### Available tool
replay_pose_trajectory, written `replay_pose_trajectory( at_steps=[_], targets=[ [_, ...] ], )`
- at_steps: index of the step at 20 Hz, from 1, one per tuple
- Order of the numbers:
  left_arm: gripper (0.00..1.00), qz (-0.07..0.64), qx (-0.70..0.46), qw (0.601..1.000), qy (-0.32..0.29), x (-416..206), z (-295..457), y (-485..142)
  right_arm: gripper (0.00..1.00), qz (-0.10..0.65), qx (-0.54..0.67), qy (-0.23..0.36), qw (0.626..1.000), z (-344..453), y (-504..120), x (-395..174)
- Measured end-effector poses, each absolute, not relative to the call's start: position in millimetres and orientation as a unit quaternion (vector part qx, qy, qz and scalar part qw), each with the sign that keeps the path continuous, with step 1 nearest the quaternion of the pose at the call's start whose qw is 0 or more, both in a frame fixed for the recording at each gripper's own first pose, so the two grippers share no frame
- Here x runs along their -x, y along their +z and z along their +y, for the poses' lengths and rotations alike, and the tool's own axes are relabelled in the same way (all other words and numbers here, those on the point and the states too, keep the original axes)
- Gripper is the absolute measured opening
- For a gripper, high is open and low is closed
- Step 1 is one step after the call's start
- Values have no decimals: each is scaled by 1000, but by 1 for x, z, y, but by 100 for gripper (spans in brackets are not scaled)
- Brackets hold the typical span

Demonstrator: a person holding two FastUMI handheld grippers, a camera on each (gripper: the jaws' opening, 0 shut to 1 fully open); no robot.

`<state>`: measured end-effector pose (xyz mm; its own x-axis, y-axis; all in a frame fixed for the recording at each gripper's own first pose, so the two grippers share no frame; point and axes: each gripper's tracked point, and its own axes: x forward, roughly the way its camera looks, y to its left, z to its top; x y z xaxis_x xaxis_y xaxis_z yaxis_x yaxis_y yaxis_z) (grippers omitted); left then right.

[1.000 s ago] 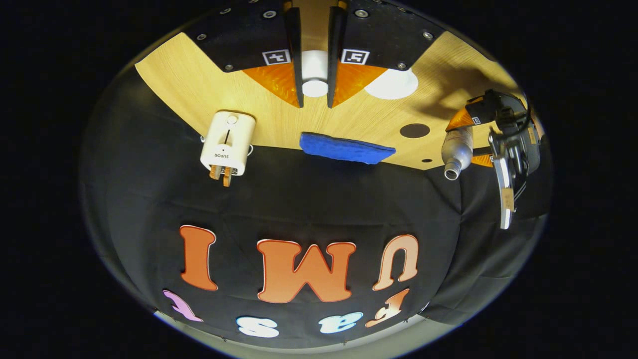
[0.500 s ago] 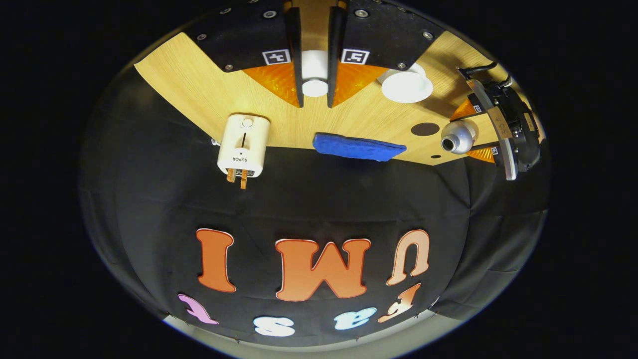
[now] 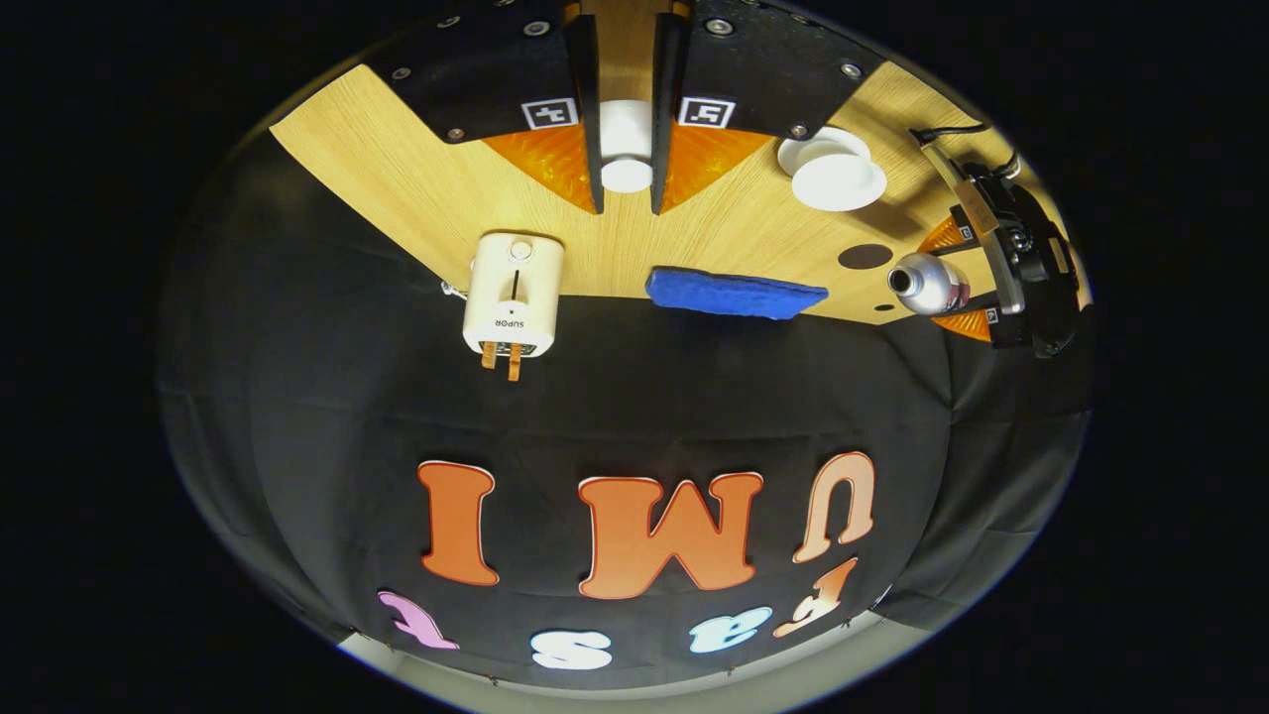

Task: Open the teacup lid with one hand, grasp the water bottle and pour water into the teacup with the other hand; after pouring, place the water bottle on the coaster and then close the teacup lid.

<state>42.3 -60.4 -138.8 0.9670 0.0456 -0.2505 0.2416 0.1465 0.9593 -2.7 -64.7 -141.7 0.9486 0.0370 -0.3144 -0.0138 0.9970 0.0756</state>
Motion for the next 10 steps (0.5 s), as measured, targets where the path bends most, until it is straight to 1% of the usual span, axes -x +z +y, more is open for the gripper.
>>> replay_pose_trajectory(
  at_steps=[2,3,4,6,7,8,9,10],
  targets=[
    [83,106,-668,733,-68,-42,-62,-138,22,157,-35,12,987,-68,-141,4],
    [80,104,-676,726,-70,-43,-62,-139,22,155,-34,11,987,-70,-141,4],
    [84,102,-683,719,-72,-43,-63,-137,22,154,-33,10,988,-71,-141,4],
    [84,94,-700,704,-74,-42,-64,-134,22,153,-34,9,988,-73,-140,6],
    [87,87,-711,694,-71,-42,-65,-133,22,153,-35,9,988,-73,-142,6],
    [83,80,-720,685,-70,-42,-66,-131,23,154,-35,9,987,-73,-142,6],
    [83,75,-726,680,-70,-42,-67,-132,22,155,-33,9,987,-74,-143,7],
    [87,70,-731,676,-71,-39,-69,-132,22,155,-33,8,987,-75,-144,7]
  ],
)
